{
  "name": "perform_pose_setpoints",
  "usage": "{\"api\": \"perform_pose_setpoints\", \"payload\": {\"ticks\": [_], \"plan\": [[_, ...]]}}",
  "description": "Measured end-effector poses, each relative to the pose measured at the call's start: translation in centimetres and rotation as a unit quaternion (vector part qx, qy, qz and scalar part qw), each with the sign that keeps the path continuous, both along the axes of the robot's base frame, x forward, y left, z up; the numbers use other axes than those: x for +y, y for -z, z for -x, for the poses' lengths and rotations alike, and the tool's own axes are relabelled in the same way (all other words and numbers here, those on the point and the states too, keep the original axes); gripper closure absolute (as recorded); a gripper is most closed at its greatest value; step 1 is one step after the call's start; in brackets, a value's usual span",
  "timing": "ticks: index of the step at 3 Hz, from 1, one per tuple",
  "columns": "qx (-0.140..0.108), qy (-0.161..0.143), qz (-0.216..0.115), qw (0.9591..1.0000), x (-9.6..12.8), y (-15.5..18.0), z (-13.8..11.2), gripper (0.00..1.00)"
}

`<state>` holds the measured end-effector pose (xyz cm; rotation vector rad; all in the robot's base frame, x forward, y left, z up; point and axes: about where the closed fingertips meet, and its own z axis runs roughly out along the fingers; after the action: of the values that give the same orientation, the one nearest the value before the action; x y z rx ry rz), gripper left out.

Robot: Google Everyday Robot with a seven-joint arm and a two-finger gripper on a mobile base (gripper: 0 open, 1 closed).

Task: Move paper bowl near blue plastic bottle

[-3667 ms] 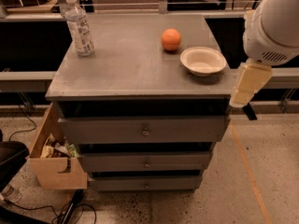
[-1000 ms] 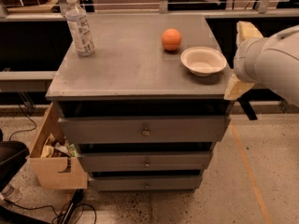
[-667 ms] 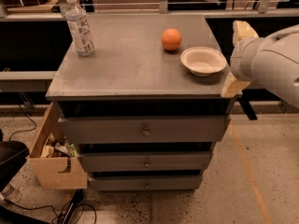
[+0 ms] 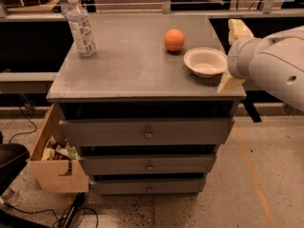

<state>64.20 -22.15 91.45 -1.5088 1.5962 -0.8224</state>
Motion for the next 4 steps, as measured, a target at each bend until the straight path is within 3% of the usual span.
{"api": "perform_pose_setpoints", "payload": {"ticks": [3,4], "plan": [[-0.02,-0.042,-0.017,0.9988,2.2,0.4,-3.3,0.0],[-0.022,-0.052,-0.012,0.9983,2.8,0.4,-3.9,0.18]]}}
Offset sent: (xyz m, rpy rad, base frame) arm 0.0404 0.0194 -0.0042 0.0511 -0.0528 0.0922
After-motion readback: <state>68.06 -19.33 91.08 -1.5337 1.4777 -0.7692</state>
